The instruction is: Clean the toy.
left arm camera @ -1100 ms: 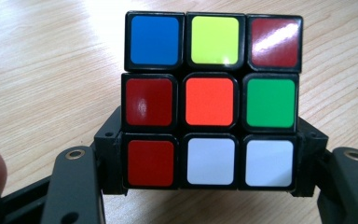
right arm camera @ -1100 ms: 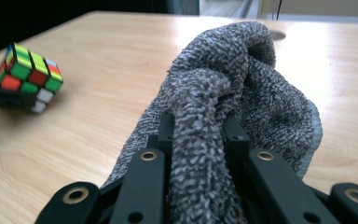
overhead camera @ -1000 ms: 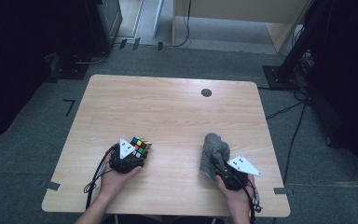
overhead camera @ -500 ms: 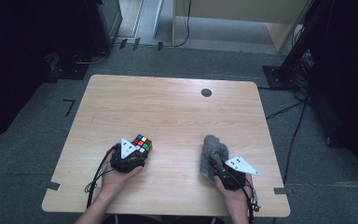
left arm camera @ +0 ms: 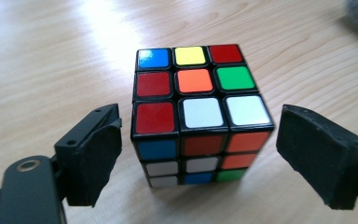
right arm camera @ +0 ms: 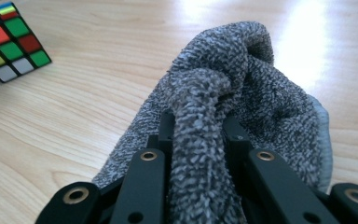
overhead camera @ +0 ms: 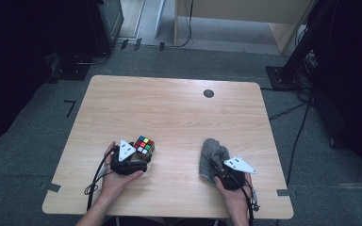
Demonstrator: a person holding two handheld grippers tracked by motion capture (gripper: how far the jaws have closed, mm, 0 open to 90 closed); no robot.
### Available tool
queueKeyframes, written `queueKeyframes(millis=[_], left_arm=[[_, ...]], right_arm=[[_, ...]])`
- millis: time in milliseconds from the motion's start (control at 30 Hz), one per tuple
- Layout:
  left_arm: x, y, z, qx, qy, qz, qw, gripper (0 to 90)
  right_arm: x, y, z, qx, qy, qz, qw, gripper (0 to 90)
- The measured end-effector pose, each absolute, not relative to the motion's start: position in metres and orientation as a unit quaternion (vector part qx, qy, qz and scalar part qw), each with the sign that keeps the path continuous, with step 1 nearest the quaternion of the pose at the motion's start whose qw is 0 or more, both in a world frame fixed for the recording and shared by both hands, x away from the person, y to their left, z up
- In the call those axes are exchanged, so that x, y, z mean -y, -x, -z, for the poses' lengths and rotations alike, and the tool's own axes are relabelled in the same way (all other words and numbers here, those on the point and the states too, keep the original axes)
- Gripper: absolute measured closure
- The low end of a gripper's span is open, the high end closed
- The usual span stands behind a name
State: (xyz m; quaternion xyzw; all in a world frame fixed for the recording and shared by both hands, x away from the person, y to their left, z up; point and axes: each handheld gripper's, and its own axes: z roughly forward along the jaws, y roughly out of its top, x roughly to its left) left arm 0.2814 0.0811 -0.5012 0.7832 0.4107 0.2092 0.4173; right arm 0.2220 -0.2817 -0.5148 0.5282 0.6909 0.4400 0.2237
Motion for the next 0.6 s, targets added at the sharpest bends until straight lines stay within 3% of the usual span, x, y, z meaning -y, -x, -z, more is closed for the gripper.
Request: queueKeyframes(millis=[267,367,433,500,600], left_arm=[[-0.093,-0.273,0.480,-0.430,-0.770,-0.191,0.431,14.4],[-0.102,-0.267,0.471,-0.432,-0.771,-0.195,0.426,14.4],[-0.111,-0.263,0.467,-0.431,-0.769,-0.197,0.429,14.4],[-0.122,-0.259,0.463,-0.433,-0.765,-0.202,0.432,14.4],[-0.136,-0.254,0.459,-0.438,-0.757,-0.206,0.439,13.5]], right_arm=[[0.273,-0.229,0.520,-0.704,-0.528,-0.424,0.215,76.1],[0.272,-0.231,0.521,-0.703,-0.535,-0.419,0.210,72.2],[0.272,-0.231,0.520,-0.697,-0.539,-0.426,0.206,63.2],[0.274,-0.232,0.518,-0.690,-0.549,-0.432,0.190,44.4],[0.276,-0.231,0.509,-0.685,-0.553,-0.435,0.189,25.6]])
